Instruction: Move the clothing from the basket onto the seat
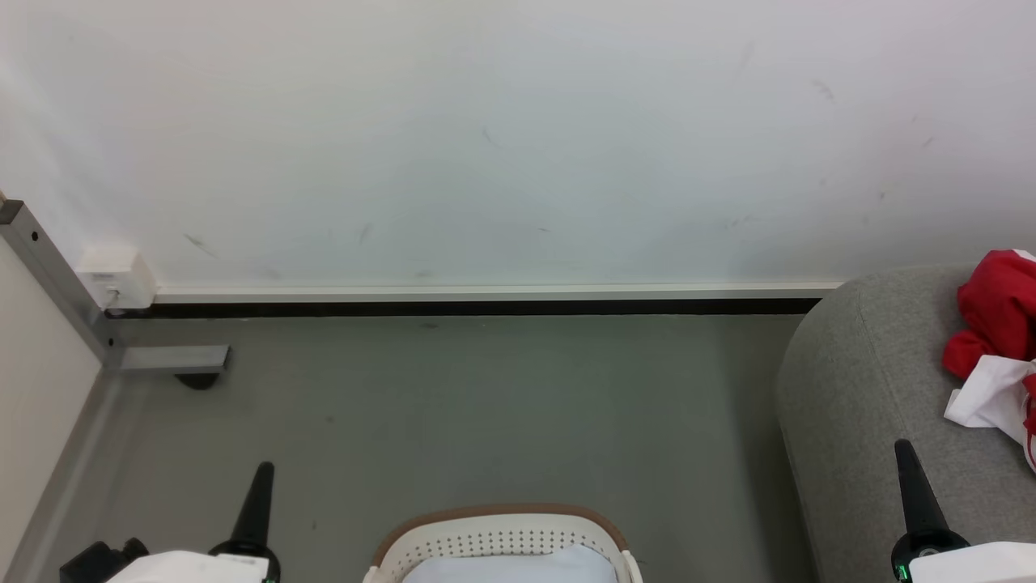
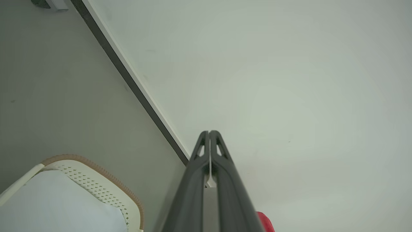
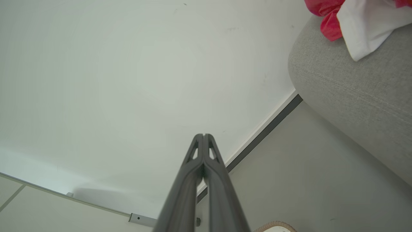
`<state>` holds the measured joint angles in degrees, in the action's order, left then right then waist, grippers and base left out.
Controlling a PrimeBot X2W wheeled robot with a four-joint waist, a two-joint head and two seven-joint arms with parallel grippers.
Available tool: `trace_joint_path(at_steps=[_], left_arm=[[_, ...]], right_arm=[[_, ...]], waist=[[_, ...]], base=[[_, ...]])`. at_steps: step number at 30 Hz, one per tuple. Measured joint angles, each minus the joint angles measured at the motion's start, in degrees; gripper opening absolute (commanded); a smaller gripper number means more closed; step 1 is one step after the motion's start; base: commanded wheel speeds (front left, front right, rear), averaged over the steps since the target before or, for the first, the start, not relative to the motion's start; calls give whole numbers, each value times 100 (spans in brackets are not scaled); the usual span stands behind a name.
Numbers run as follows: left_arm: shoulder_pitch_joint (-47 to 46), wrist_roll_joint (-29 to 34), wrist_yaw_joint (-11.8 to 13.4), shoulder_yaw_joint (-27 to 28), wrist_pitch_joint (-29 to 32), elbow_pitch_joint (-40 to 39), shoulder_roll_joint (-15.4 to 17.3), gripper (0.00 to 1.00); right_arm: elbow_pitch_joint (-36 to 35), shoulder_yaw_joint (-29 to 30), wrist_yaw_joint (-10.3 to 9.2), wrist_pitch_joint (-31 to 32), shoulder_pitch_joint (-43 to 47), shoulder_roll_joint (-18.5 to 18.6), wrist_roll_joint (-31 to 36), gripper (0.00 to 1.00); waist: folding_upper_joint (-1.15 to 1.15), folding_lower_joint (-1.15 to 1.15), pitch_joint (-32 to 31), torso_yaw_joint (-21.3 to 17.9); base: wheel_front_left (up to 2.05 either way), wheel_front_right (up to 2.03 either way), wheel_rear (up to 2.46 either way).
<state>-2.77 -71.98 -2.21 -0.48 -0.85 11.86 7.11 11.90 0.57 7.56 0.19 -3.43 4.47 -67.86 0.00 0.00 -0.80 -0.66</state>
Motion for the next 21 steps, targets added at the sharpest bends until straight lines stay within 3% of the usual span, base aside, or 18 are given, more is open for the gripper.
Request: trace_joint_path(at_steps=[21], left_arm=[[-140, -843, -205, 277, 288, 86, -168, 0]], right_arm=[[88, 196, -1, 227, -103, -44, -1054, 0]], waist=[[0, 0, 35, 24]], base=[[0, 0, 0]])
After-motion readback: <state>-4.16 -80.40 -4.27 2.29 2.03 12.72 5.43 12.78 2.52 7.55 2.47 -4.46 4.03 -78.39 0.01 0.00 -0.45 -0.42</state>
